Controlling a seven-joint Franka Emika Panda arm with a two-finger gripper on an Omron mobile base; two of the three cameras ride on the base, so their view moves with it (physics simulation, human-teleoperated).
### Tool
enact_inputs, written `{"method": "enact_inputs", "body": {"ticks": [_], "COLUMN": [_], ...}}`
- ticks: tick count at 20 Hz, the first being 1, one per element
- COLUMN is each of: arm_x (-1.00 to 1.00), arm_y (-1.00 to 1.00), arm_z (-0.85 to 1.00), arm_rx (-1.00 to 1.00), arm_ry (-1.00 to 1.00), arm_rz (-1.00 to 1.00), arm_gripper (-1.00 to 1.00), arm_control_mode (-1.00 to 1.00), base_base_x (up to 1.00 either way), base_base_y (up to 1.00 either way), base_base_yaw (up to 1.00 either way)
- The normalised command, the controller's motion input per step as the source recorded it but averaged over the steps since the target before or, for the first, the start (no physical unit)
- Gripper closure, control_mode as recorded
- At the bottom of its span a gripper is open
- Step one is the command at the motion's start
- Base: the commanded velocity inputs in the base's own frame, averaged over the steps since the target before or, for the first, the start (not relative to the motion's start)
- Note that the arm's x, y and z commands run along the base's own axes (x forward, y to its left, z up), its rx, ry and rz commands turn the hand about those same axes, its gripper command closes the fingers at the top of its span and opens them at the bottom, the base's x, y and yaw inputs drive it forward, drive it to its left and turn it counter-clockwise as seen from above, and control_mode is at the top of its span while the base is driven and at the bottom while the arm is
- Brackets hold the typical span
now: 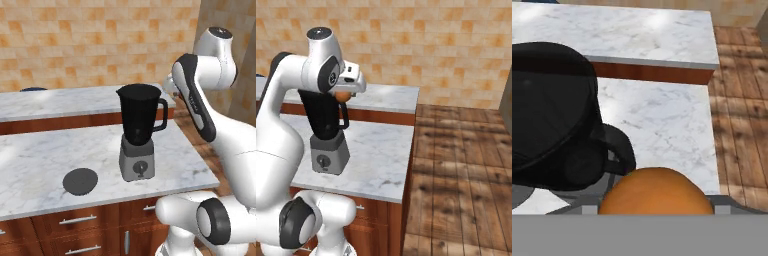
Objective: Open the blender lid, put the tangerine in the blender, close the lid, and start the blender.
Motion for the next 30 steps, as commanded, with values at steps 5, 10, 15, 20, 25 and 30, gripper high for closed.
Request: {"method": "enact_inputs", "body": {"ticks": [5,10,15,20,25,30], "arm_x": [0.47,0.61,0.58,0.55,0.25,0.15], "arm_y": [0.41,0.52,0.58,0.53,0.20,0.17], "arm_z": [0.17,0.05,0.00,-0.10,-0.52,-0.47], "arm_rx": [0.00,0.00,-0.01,-0.04,-0.09,-0.10], "arm_ry": [-0.14,-0.01,0.04,0.12,0.18,0.17], "arm_rz": [0.00,0.00,0.00,0.00,0.00,0.00], "arm_gripper": [1.00,1.00,1.00,1.00,1.00,1.00], "arm_control_mode": [-1.00,-1.00,-1.00,-1.00,-1.00,-1.00], "base_base_x": [0.00,0.00,0.00,0.00,0.00,0.00], "base_base_y": [0.00,0.00,0.00,0.00,0.00,0.00], "base_base_yaw": [0.00,0.00,0.00,0.00,0.00,0.00]}}
